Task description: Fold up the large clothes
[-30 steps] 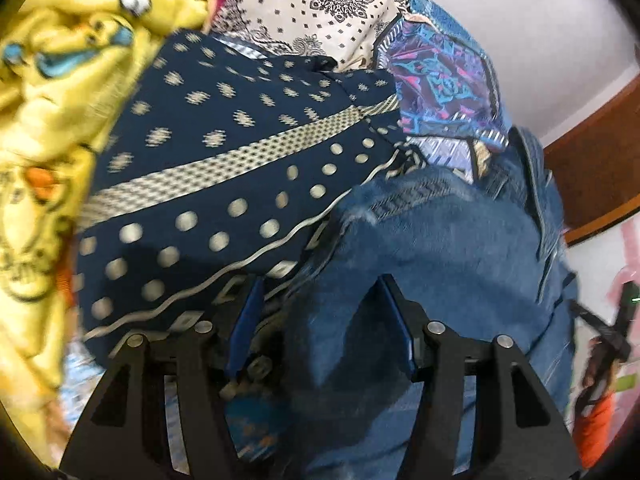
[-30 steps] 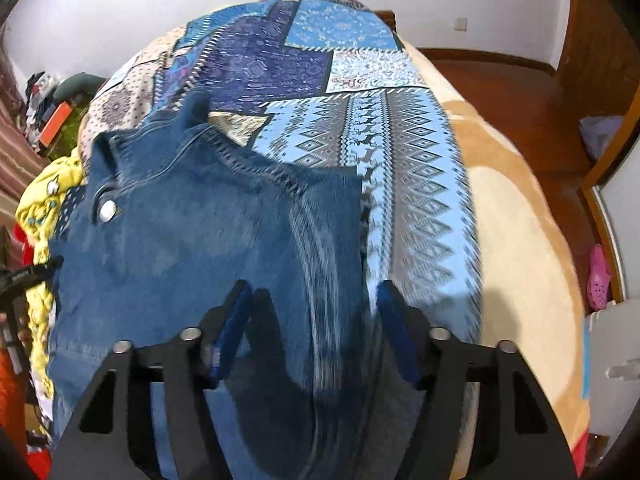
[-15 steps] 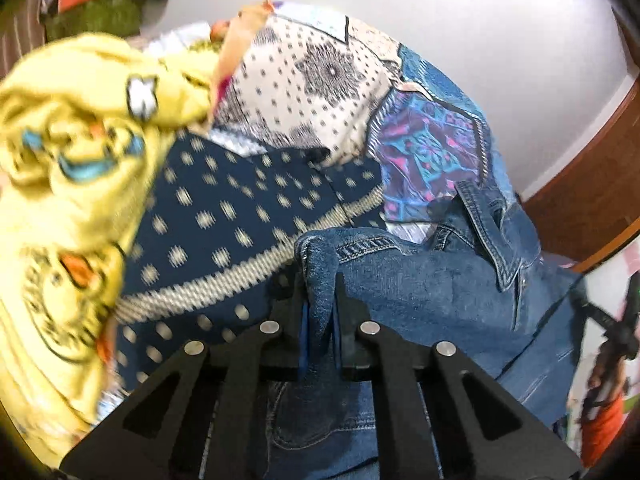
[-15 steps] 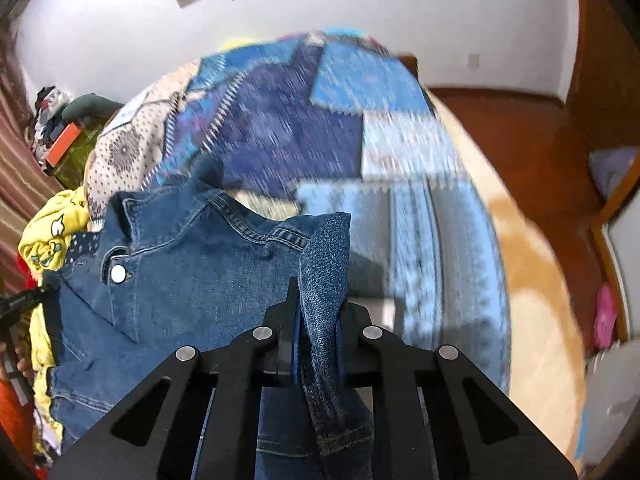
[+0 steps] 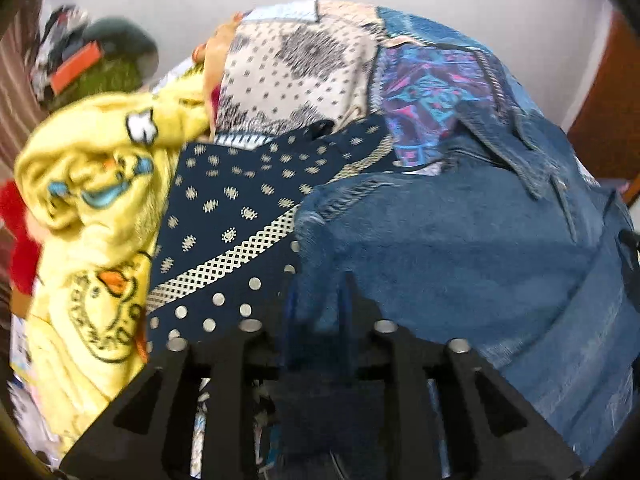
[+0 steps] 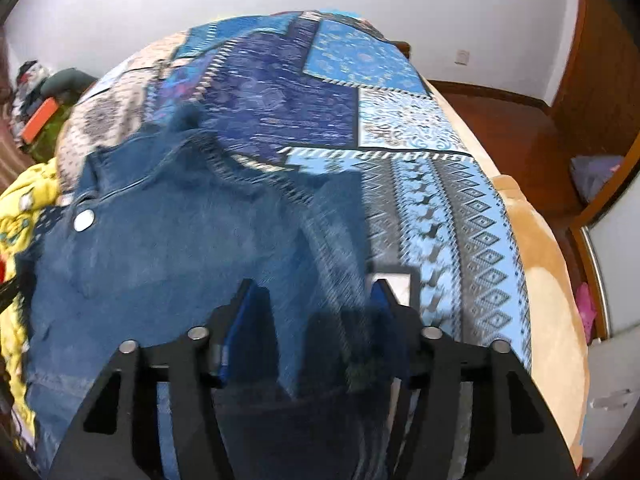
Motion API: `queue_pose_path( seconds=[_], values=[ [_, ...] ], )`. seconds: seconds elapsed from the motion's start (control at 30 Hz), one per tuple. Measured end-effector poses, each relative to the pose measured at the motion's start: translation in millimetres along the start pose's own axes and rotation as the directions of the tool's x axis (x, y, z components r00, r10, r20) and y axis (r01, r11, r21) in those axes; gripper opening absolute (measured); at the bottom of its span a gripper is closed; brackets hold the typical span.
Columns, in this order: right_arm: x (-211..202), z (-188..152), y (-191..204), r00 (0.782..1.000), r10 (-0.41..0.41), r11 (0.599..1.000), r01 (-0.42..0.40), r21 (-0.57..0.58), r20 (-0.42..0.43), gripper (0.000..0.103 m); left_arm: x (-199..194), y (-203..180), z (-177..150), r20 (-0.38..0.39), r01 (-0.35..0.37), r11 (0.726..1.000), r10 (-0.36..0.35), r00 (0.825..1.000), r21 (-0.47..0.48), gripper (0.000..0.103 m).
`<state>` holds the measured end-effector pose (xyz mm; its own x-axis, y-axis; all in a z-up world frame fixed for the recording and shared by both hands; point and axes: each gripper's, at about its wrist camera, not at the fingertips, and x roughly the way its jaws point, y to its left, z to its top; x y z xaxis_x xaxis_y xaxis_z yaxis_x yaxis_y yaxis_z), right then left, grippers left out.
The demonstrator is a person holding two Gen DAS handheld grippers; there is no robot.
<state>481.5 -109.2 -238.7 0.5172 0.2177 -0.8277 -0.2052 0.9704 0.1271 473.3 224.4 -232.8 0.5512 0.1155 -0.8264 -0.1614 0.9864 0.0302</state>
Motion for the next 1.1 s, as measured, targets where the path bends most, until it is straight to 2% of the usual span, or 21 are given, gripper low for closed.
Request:
queue_pose_path(
  seconds=[0.1, 0.17, 0.2, 0.23, 0.27, 0.3, 0.43, 0.57, 0.77, 0.9, 1.03, 1.1],
  values=[
    [-29.6, -5.8, 8.3, 0.999, -0.027, 0.999, 0.029, -0.043, 0.034, 0.065, -34.5, -12.8, -3.7, 0.055, 0.03, 0.999, -0.032, 0.998, 0.044, 0.038],
    [-51.2, -8.7, 10.3, 0.999, -0.016, 0.999, 0.019, -0.042, 0.051, 0.066, -65.3, -24.4, -8.6, 0.106, 0.029, 0.996, -0.038, 0.994, 0.088, 0.055],
    [-59.5, -10.3, 10.7, 0.998, -0.012, 0.999, 0.014, -0.038, 0.06, 0.071, -78.9, -29.7, -11.6, 0.133, 0.025, 0.995, -0.038, 0.99, 0.1, 0.069],
    [-74.2, -13.4, 10.7, 0.997, -0.009, 0.999, 0.011, -0.03, 0.077, 0.074, -94.3, -34.9, -15.2, 0.161, 0.023, 0.994, -0.041, 0.986, 0.111, 0.077],
    [-91.4, -17.8, 9.7, 0.995, -0.004, 1.0, 0.006, -0.019, 0.104, 0.083, -111.1, -39.6, -20.1, 0.191, 0.027, 0.992, -0.05, 0.98, 0.123, 0.079],
    [-106.2, -22.0, 11.5, 0.991, 0.003, 1.0, -0.001, -0.01, 0.134, 0.087, -123.3, -43.4, -23.1, 0.209, 0.034, 0.991, -0.061, 0.976, 0.132, 0.082],
    [-157.5, -38.4, 18.4, 0.979, 0.026, 1.0, -0.025, -0.007, 0.203, 0.088, -174.1, -56.5, -42.6, 0.248, 0.058, 0.987, -0.094, 0.964, 0.15, 0.095],
    [-203.5, -62.3, 21.8, 0.966, 0.062, 0.998, -0.062, -0.007, 0.252, 0.091, -213.8, -59.5, -69.1, 0.247, 0.074, 0.989, -0.104, 0.963, 0.125, 0.099],
    [-242.8, -102.1, 30.1, 0.95, 0.032, 0.998, -0.014, -0.06, 0.311, 0.101, -242.2, -45.2, -113.7, 0.23, 0.121, 0.99, -0.134, 0.964, 0.071, 0.099],
    [-243.9, -131.7, 31.3, 0.957, 0.023, 0.998, -0.005, -0.065, 0.289, 0.102, -246.2, -29.0, -144.5, 0.195, 0.118, 0.993, -0.119, 0.974, 0.018, 0.099],
    [-233.6, -161.6, 32.8, 0.974, 0.028, 0.997, -0.013, -0.071, 0.224, 0.102, -243.6, -8.6, -182.1, 0.169, 0.148, 0.987, -0.135, 0.976, -0.067, 0.099],
    [-225.5, -176.0, 31.4, 0.981, 0.017, 0.998, -0.005, -0.062, 0.193, 0.102, -238.8, -3.9, -199.9, 0.143, 0.146, 0.986, -0.133, 0.981, -0.078, 0.099]
  ],
)
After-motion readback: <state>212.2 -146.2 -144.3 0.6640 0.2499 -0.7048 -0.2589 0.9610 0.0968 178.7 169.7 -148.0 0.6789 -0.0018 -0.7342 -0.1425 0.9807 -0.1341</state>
